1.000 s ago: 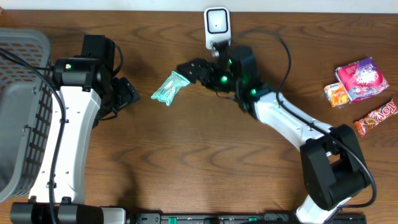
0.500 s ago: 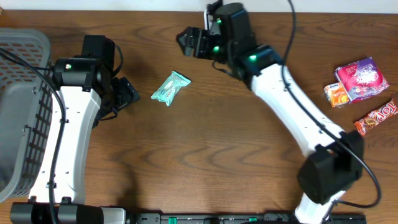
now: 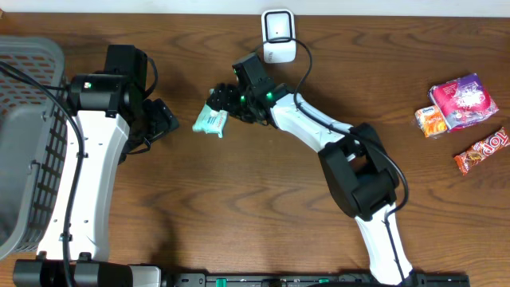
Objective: Scan the item barcode
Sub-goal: 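Move the right gripper left and grasp the green wipes pack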
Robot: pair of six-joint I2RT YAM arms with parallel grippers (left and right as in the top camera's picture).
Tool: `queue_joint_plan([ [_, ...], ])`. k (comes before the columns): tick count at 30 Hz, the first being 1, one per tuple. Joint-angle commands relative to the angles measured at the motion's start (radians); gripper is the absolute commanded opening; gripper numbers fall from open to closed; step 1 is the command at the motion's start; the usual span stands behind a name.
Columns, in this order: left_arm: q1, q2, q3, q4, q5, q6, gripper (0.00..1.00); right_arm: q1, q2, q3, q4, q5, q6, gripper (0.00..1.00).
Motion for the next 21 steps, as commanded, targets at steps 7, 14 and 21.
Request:
queue_joint_plan([
  [7,0.002,0.0,-0.002,-0.002,-0.006,0.002,0.98,0.012,0.067,-0.003,-0.042,-0.02,0.09,0.66],
  [14,0.002,0.0,-0.002,-0.002,-0.006,0.002,0.98,0.008,0.067,-0.003,0.021,-0.016,-0.03,0.4],
  [21,0.002,0.0,-0.002,-0.002,-0.006,0.002,0.98,0.02,0.067,-0.003,0.035,-0.051,-0.117,0.57],
])
